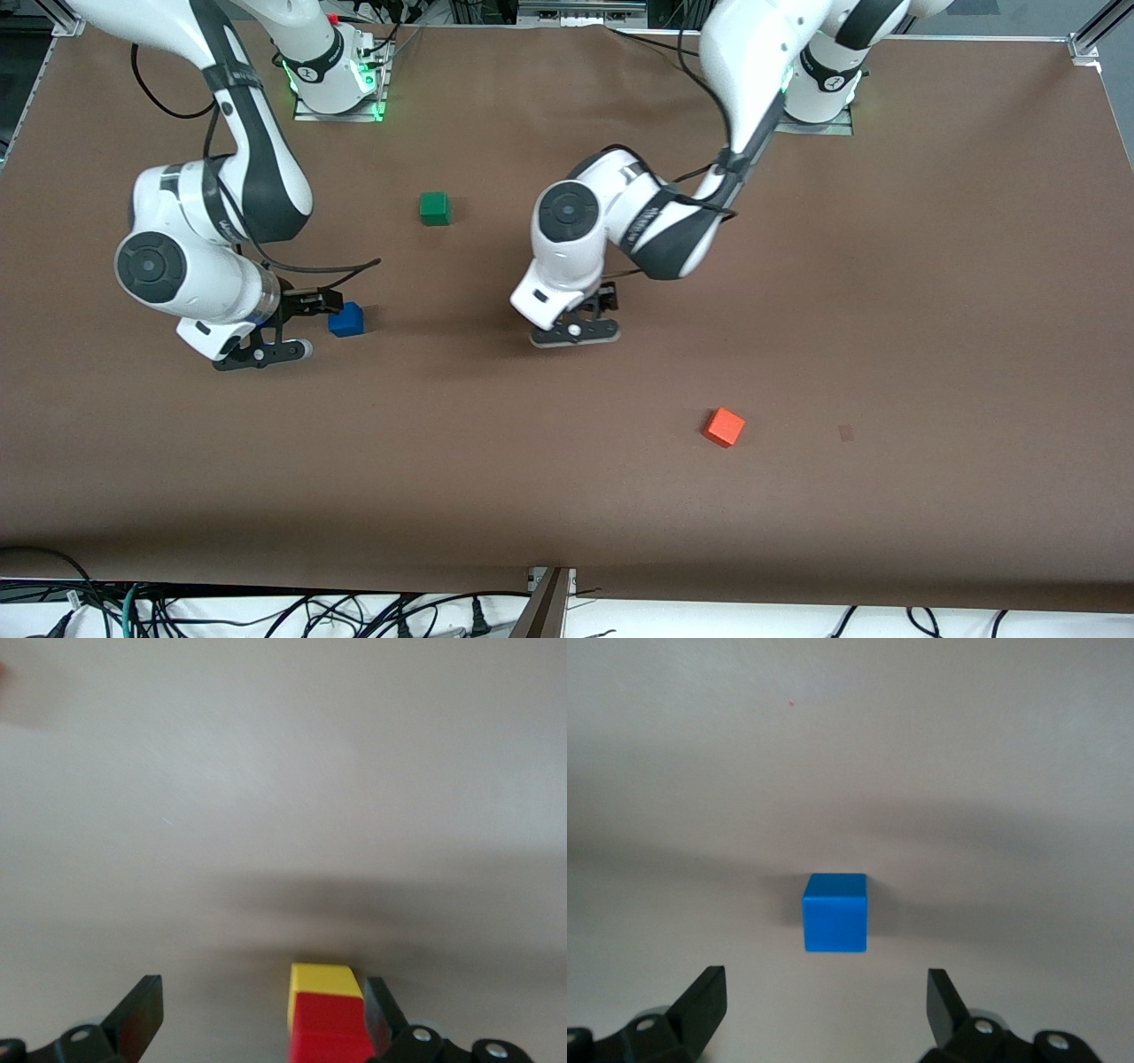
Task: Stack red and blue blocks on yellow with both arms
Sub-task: 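Lower the red cube onto the yellow cube while the right gripper reaches blue, then open the left gripper and withdraw it while the right gripper grasps blue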
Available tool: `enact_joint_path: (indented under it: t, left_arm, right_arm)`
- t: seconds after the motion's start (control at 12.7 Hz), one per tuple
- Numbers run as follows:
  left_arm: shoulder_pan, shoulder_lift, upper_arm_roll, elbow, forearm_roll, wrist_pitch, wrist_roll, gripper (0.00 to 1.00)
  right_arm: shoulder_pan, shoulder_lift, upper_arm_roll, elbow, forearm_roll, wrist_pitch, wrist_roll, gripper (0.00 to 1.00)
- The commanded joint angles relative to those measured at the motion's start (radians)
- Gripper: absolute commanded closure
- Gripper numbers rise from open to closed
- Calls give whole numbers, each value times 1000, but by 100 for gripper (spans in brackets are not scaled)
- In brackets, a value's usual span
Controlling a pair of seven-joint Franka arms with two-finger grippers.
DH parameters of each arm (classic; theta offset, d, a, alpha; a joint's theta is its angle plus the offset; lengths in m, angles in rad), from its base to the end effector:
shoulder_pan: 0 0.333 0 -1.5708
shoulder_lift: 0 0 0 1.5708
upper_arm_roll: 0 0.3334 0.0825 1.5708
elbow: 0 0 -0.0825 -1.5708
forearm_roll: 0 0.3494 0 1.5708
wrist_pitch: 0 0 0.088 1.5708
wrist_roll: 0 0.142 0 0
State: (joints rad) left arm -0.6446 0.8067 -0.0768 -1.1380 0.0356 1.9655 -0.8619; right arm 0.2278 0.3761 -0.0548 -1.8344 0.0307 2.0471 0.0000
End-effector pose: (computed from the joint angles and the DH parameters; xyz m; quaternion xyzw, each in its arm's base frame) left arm 0.5718 -0.4763 0.3141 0.9970 0.0756 0.0002 0.0159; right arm 0.5829 0.1065 0.3163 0.9935 0.0791 -0.0812 0.0042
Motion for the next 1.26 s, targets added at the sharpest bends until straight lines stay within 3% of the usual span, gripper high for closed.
enact_joint_path:
  t: [0.0,0.24,0.55,0.79,1.18]
  left_arm:
    - [66,-69,-8,-13,12,-65,113,0]
    - [164,-113,-15,-14,12,-83,196,0]
    - [288,-156,-15,-25,12,-88,341,0]
    - [400,-182,-15,-16,7,-165,487,0]
    - [555,-334,-11,-63,10,-207,597,0]
  right_arm:
    - [-4,6,4,-152,17,209,9,0]
    - [-4,14,4,-259,18,349,11,0]
    - [-4,41,6,-264,40,364,17,0]
    - [-4,67,6,-264,40,370,17,1]
    - [-4,69,6,-256,40,366,14,27]
